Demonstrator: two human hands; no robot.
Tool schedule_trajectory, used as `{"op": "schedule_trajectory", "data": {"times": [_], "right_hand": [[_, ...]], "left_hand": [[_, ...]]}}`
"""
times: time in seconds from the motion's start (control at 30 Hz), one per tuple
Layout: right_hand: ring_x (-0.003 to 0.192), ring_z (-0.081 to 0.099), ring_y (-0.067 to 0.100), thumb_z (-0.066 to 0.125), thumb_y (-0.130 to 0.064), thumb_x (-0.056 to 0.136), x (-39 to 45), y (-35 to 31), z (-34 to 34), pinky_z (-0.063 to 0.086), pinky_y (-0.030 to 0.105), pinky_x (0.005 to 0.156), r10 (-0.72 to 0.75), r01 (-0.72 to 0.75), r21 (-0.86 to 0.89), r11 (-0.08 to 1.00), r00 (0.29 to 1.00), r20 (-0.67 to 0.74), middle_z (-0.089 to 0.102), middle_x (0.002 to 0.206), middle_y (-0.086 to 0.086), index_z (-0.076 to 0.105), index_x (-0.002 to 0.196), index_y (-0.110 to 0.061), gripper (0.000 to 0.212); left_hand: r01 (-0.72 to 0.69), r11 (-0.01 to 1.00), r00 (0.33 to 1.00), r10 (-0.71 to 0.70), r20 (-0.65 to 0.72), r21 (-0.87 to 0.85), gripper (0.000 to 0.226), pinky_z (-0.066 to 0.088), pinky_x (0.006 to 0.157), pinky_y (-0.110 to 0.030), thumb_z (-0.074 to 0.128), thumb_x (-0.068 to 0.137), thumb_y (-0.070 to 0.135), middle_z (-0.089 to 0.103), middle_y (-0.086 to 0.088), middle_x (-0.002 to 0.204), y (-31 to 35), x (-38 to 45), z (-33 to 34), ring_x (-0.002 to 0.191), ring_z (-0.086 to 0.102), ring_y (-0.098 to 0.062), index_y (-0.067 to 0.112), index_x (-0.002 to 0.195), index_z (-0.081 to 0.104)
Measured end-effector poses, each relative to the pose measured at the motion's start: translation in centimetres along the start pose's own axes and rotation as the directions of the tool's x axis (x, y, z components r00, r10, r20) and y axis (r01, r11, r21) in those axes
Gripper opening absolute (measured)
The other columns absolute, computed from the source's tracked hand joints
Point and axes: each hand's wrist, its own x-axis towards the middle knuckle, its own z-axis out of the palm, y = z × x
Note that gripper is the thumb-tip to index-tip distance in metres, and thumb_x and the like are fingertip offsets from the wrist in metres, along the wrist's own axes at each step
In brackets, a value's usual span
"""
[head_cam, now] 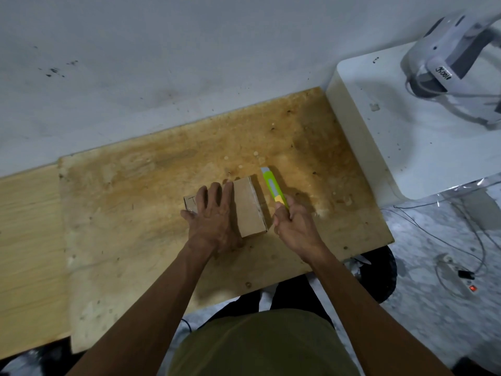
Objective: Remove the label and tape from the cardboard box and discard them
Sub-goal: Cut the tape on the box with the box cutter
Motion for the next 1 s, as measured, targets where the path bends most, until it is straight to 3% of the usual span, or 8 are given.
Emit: {"op": "schedule_trajectory", "data": {"times": [0.13, 0.27, 0.33, 0.43, 0.53, 0.63, 0.87, 1.0], "right_hand": [[0.066, 0.069, 0.015, 0.044, -0.025, 0.100, -0.6, -1.0, -0.6, 0.058, 0.037, 0.066, 0.008, -0.005, -0.073, 0.997, 0.999, 0.045, 0.073, 0.086, -0.003, 0.051, 0.118, -0.023, 0.019], [0.082, 0.058, 0.012, 0.041, -0.023, 0.101, -0.8, -2.5, -0.5, 0.047, 0.028, 0.069, -0.084, 0.086, -0.311, 0.947, 0.996, 0.020, 0.060, 0.107, -0.003, 0.033, 0.145, -0.031, 0.046], [0.086, 0.058, 0.018, 0.038, -0.023, 0.104, -1.1, -3.1, -0.3, 0.043, 0.028, 0.072, -0.144, 0.140, -0.355, 0.924, 0.989, 0.016, 0.059, 0.104, 0.001, 0.025, 0.152, -0.034, 0.051], [0.070, 0.055, 0.020, 0.037, -0.023, 0.103, -1.0, -3.4, 0.1, 0.039, 0.027, 0.067, -0.173, 0.165, -0.426, 0.889, 0.985, 0.021, 0.057, 0.080, 0.003, 0.024, 0.154, -0.033, 0.053], [0.077, 0.055, 0.022, 0.036, -0.022, 0.104, -0.7, -3.6, 0.6, 0.039, 0.027, 0.070, -0.168, 0.163, -0.427, 0.890, 0.985, 0.025, 0.063, 0.093, 0.011, 0.024, 0.154, -0.031, 0.053], [0.096, 0.061, 0.030, 0.035, -0.022, 0.104, -0.7, -3.8, 0.8, 0.038, 0.026, 0.074, -0.168, 0.159, -0.422, 0.893, 0.986, 0.017, 0.065, 0.110, 0.014, 0.024, 0.154, -0.031, 0.052], [0.085, 0.060, 0.029, 0.037, -0.019, 0.102, -0.7, -4.0, 0.9, 0.036, 0.026, 0.069, -0.191, 0.177, -0.441, 0.880, 0.981, 0.013, 0.067, 0.101, 0.016, 0.027, 0.153, -0.029, 0.053], [0.098, 0.062, 0.035, 0.038, -0.018, 0.101, -0.8, -3.9, 1.2, 0.045, 0.032, 0.075, -0.197, 0.182, -0.447, 0.876, 0.980, 0.014, 0.067, 0.110, 0.017, 0.029, 0.153, -0.026, 0.053]], "left_hand": [[0.002, 1.000, 1.000, -0.002, -0.005, 0.010, 0.141, 0.030, 0.097, -0.076, 0.087, 0.049, 0.052, 0.006, 0.001, 0.150, -0.1, 0.0, 0.0, 0.142, 0.001, -0.033, 0.031, 0.152, -0.008], [0.001, 1.000, 1.000, -0.001, -0.022, 0.012, 0.141, 0.032, 0.096, -0.075, 0.087, 0.046, 0.050, 0.010, 0.001, 0.149, -0.1, 0.0, 0.0, 0.141, 0.005, -0.032, 0.032, 0.151, -0.005], [0.002, 1.000, 1.000, -0.001, -0.021, 0.014, 0.141, 0.032, 0.096, -0.074, 0.087, 0.046, 0.051, 0.009, 0.001, 0.149, 0.0, 0.0, 0.0, 0.141, 0.005, -0.032, 0.032, 0.151, -0.005], [0.007, 1.000, 1.000, -0.006, -0.016, 0.023, 0.141, 0.034, 0.095, -0.073, 0.087, 0.046, 0.051, 0.008, 0.001, 0.149, 0.0, 0.0, 0.0, 0.140, 0.005, -0.032, 0.032, 0.151, -0.006], [0.003, 1.000, 1.000, -0.003, -0.019, 0.021, 0.140, 0.034, 0.096, -0.072, 0.087, 0.046, 0.051, 0.009, 0.001, 0.148, 0.0, 0.0, 0.0, 0.139, 0.005, -0.031, 0.031, 0.151, -0.005], [0.005, 1.000, 1.000, -0.004, -0.020, 0.021, 0.140, 0.035, 0.095, -0.071, 0.087, 0.047, 0.050, 0.009, 0.000, 0.147, 0.1, -0.1, -0.1, 0.139, 0.006, -0.031, 0.031, 0.151, -0.004], [0.006, 1.000, 1.000, -0.006, -0.020, 0.021, 0.140, 0.036, 0.093, -0.073, 0.087, 0.046, 0.050, 0.011, 0.000, 0.146, 0.1, 0.0, 0.0, 0.138, 0.007, -0.031, 0.031, 0.151, -0.004], [0.006, 1.000, 1.000, -0.006, -0.016, 0.014, 0.138, 0.035, 0.093, -0.073, 0.086, 0.049, 0.048, 0.010, 0.000, 0.146, 0.1, -0.1, 0.0, 0.138, 0.006, -0.032, 0.030, 0.151, -0.005]]}}
